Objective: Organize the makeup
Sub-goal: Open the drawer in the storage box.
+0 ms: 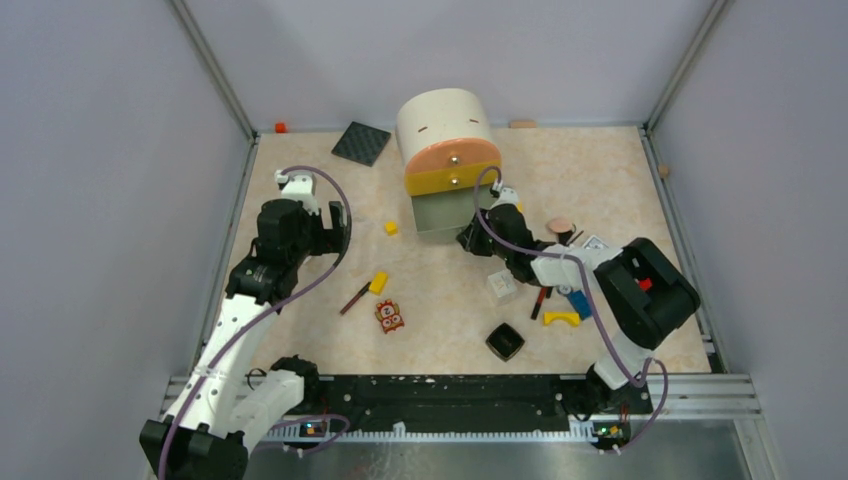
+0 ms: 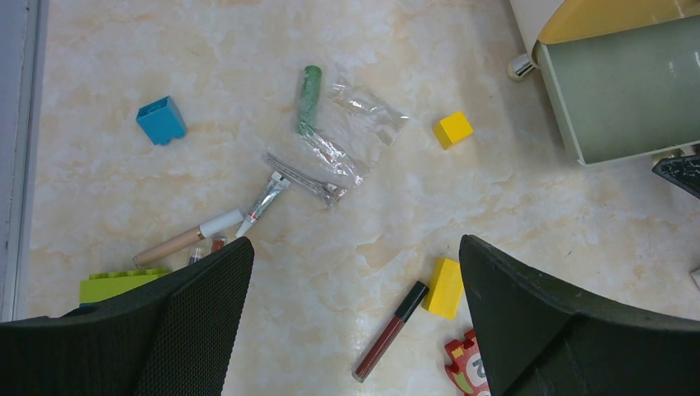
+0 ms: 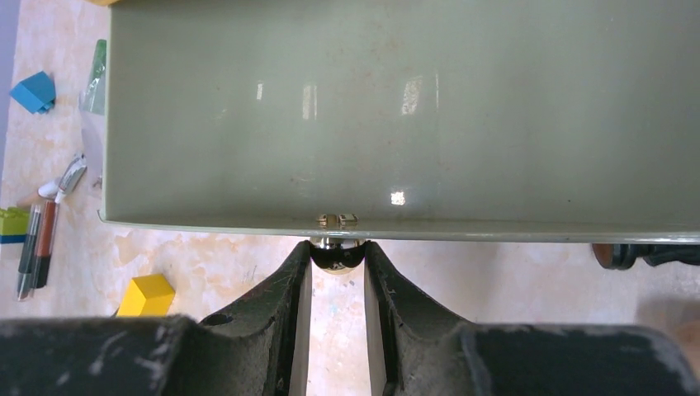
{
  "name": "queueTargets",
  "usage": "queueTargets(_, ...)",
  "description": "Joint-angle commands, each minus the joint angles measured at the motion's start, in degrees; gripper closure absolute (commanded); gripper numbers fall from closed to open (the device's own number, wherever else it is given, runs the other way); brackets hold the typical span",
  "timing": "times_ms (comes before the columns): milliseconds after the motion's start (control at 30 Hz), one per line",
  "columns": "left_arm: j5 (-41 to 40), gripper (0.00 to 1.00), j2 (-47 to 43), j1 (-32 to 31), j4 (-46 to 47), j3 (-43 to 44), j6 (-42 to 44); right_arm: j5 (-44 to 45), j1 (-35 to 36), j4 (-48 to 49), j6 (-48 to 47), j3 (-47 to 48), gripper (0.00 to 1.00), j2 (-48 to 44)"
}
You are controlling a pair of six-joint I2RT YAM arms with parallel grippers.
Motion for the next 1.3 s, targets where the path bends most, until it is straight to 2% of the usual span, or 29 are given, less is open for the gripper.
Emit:
queueTargets(0,0.62,0.01,-0.1,-0.05,2.6,-0.05,0.19,0.04,1.37,-0.99,0.17,-1.19,0.82,-3.1)
queueTargets(367,0.62,0.01,-0.02,-0.01,2.59,-0.04,0.19,1.26,2.27,-3.74,-0.3,-2.21,0.75,-5.53)
queueTargets(500,0.69,0.01,-0.03,-0.05,2.59,-0.01,0.21,1.44,2.27,-4.41,-0.42,-2.47,0.62,-6.1)
queueTargets(767,0.52,0.01,-0.17,-0.05,2.59,0.0,0.19,3.14,2.28,-8.97,-2.03,-0.98,0.48,-9.65)
queueTargets(967,0.42,0.01,-0.28,-0.01,2.48,-0.01,0.18,5.65,2.32,-20.28,-5.32,0.98,0.39,-14.6)
queueTargets(1167,0.27,0.01,-0.04,-0.01,2.48,0.05,0.27,7.05,2.27,-38.05,-10.35,3.97,0.21,-17.32)
queueTargets(1267,0.19,0.01,-0.2,-0.01,2.48,0.01,0.22,7.73,2.28,-43.32,-12.08,4.03,0.19,-18.42)
